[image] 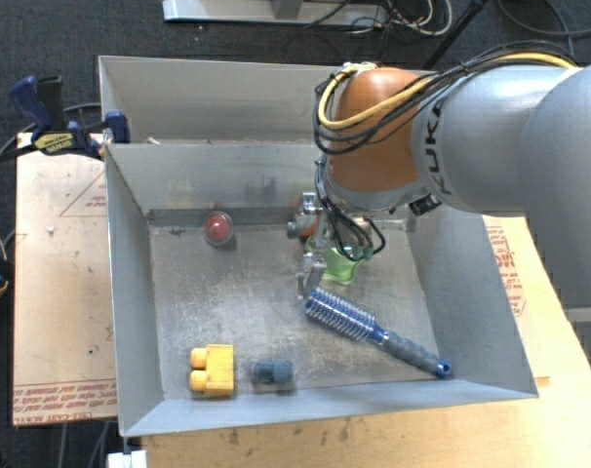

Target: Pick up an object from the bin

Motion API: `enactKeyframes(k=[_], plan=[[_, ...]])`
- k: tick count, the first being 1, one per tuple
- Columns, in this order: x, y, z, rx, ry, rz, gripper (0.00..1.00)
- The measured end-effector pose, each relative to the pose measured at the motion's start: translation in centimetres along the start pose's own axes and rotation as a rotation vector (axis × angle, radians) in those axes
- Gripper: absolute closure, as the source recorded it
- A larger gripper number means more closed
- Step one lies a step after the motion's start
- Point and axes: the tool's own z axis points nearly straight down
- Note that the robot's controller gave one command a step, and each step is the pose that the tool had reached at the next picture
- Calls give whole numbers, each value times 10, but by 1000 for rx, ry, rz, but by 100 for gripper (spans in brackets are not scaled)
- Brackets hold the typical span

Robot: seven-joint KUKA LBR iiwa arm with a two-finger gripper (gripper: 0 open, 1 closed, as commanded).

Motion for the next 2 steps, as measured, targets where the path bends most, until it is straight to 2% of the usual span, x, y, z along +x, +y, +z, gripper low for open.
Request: enactKeyframes(k=[1,2], plan=[[94,-25,-7,1,-4,-289,0],[44,-75,50,-19,-22,-774,0]])
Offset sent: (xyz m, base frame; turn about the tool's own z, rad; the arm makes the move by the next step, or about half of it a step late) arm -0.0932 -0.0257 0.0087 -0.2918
